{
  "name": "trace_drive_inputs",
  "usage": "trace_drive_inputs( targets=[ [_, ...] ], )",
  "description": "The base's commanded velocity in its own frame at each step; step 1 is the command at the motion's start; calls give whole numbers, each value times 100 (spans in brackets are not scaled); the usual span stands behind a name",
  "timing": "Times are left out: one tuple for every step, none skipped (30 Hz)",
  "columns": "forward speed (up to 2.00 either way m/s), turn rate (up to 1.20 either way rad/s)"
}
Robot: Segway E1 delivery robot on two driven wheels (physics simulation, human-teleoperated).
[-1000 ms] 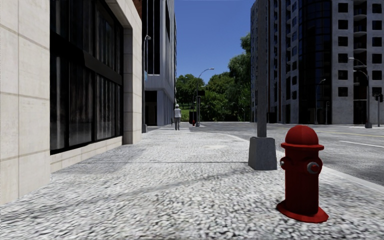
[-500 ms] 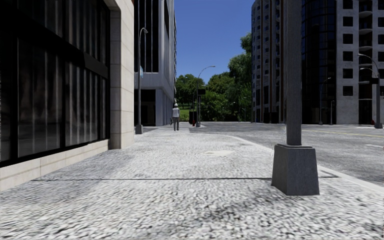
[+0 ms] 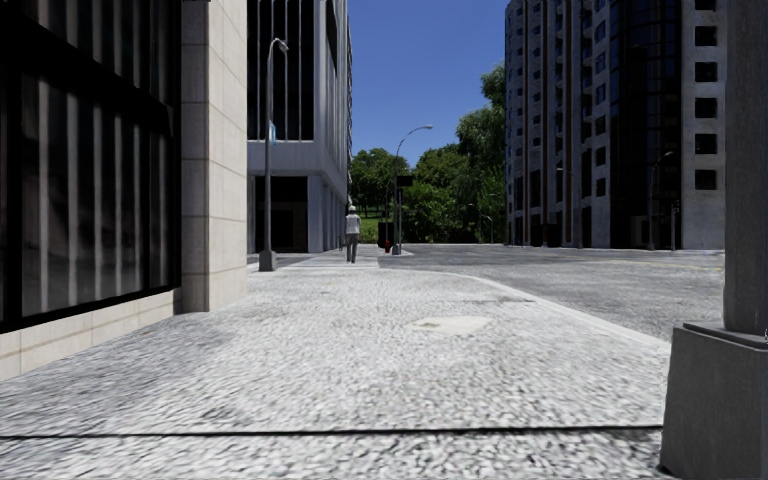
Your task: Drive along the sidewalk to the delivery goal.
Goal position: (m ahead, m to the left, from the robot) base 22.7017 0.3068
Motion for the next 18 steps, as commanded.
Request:
trace_drive_inputs(
  targets=[
    [200, 0],
    [200, 0],
    [200, 0],
    [200, 0],
    [200, 0],
    [200, 0],
    [200, 0],
    [200, 0],
    [200, 0],
    [200, 0],
    [200, 0],
    [200, 0],
    [200, 0],
    [200, 0],
    [200, 0],
    [200, 0],
    [200, 0],
    [200, 0]
  ],
)
